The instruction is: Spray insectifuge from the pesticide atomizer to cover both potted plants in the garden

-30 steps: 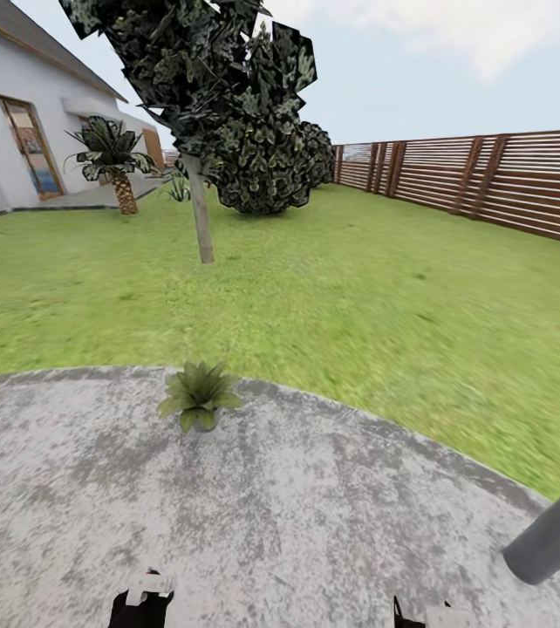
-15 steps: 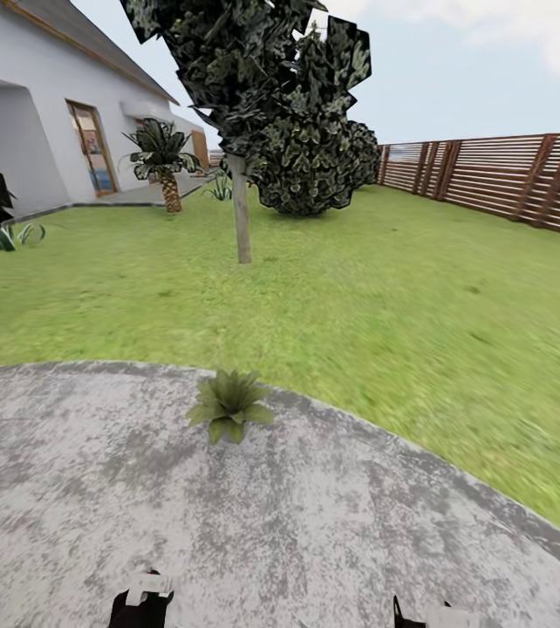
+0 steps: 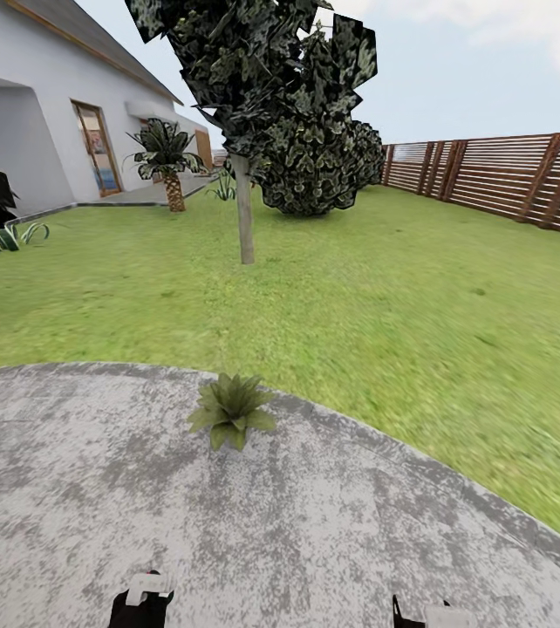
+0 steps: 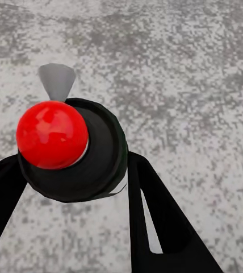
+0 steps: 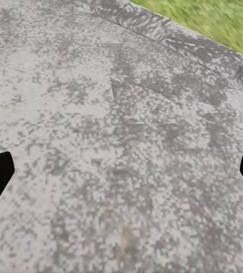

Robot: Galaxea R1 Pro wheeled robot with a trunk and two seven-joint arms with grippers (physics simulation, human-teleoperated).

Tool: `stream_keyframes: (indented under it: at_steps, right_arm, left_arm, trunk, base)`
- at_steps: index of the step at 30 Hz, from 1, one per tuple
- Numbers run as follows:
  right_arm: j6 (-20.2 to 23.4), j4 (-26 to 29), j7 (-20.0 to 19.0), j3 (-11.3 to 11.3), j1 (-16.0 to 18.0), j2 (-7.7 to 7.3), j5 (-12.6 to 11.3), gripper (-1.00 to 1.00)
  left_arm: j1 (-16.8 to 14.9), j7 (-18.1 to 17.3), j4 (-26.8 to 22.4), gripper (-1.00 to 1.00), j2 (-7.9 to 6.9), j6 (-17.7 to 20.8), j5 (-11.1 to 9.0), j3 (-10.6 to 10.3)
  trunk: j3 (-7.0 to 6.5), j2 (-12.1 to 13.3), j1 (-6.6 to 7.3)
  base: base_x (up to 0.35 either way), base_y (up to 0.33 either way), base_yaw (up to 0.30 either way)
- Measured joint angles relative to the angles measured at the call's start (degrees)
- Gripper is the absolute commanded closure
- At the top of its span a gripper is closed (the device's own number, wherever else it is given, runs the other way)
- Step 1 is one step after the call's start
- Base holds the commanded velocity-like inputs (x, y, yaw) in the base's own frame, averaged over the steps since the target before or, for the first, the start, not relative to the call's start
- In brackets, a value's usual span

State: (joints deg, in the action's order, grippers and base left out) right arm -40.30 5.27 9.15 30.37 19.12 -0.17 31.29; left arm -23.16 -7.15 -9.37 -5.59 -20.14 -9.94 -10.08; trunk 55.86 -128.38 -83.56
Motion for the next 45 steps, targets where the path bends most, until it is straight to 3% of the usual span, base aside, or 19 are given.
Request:
stream_keyframes:
  at_steps: [5,11,25,26,27,29,32,34,35,37,38,41,44,45]
  right_arm:
    - [-0.22,-0.24,0.68,0.76,-0.61,0.24,-0.51,-1.00]
    - [-0.62,-0.61,2.13,1.27,-0.64,-0.88,-0.75,-1.00]
    - [-0.02,3.40,-0.97,1.30,-0.24,-1.22,3.11,-1.00]
    - [0.37,10.31,-14.66,0.76,0.04,-1.13,13.80,-1.00]
    - [1.65,14.11,-22.14,1.06,0.93,-0.96,15.02,-1.00]
    - [5.60,15.14,-25.29,1.03,2.30,-0.17,18.23,-1.00]
    - [9.36,15.53,-27.10,0.96,4.51,1.44,23.21,-1.00]
    - [10.18,15.62,-29.84,0.20,6.25,3.06,27.87,-1.00]
    - [10.67,15.72,-33.55,-1.09,7.76,5.54,32.40,-1.00]
    - [10.80,15.69,-34.37,-1.38,8.29,6.74,33.18,-1.00]
    - [10.82,15.66,-35.38,-1.44,8.57,7.11,33.31,1.00]
    - [10.87,15.71,-40.02,-1.50,9.19,7.78,33.37,1.00]
    - [10.89,15.65,-41.78,-1.50,9.84,8.12,33.43,1.00]
    - [10.82,15.57,-42.14,-2.59,9.94,8.72,33.65,1.00]
  left_arm:
    - [0.33,1.01,0.99,1.00,-0.73,-0.87,-0.48,0.42]
    - [-0.58,1.40,0.89,1.00,-1.28,-0.37,-0.30,-0.07]
    - [-4.62,-2.43,-1.86,1.00,-4.33,3.32,4.01,-0.23]
    - [-8.16,-9.87,-1.68,1.00,-4.40,6.76,22.79,-0.54]
    - [-12.23,-25.70,-1.97,1.00,-4.28,6.94,28.28,-0.65]
    - [-11.30,-30.28,-2.50,1.00,-4.05,7.32,32.54,-0.60]
    - [-11.42,-33.77,-3.87,1.00,-3.66,9.53,35.75,-0.65]
    - [-11.45,-37.50,-5.99,1.00,-3.63,12.66,37.13,-0.71]
    - [-11.47,-45.01,-9.93,1.00,-3.82,14.92,38.81,-0.73]
    - [-11.45,-47.03,-10.70,1.00,-3.73,15.25,40.59,-0.79]
    - [-11.45,-47.47,-10.85,1.00,-3.64,15.49,41.90,-0.76]
    - [-11.45,-47.95,-10.98,1.00,-3.48,16.92,44.89,-0.64]
    - [-11.45,-48.08,-11.01,1.00,-3.45,17.43,45.70,-0.64]
    - [-11.45,-48.14,-10.94,1.00,-3.31,17.49,45.85,-0.73]
  trunk:
    - [0.00,0.00,0.00]
    - [0.00,0.00,0.00]
    - [0.00,0.00,0.00]
    - [0.01,0.00,0.00]
    - [-0.02,0.00,0.00]
    - [0.00,0.00,0.00]
    - [-0.01,0.00,0.00]
    - [-0.01,0.00,0.00]
    - [-0.02,0.00,0.00]
    - [-0.01,0.00,0.00]
    - [-0.01,0.00,0.00]
    - [-0.01,0.00,0.00]
    - [-0.01,0.00,0.00]
    - [-0.01,0.00,0.00]
  base:
    - [0.003,0.000,0.000]
    - [0.000,0.000,0.000]
    - [0.000,0.000,0.000]
    - [0.000,0.000,0.000]
    - [0.000,0.000,0.000]
    - [0.000,0.000,0.000]
    - [0.000,0.000,0.000]
    - [0.000,0.000,0.000]
    - [0.000,0.000,0.000]
    - [0.000,0.000,0.000]
    - [0.000,0.000,0.000]
    - [0.000,0.000,0.000]
    - [0.000,0.000,0.000]
    - [0.000,0.000,0.000]
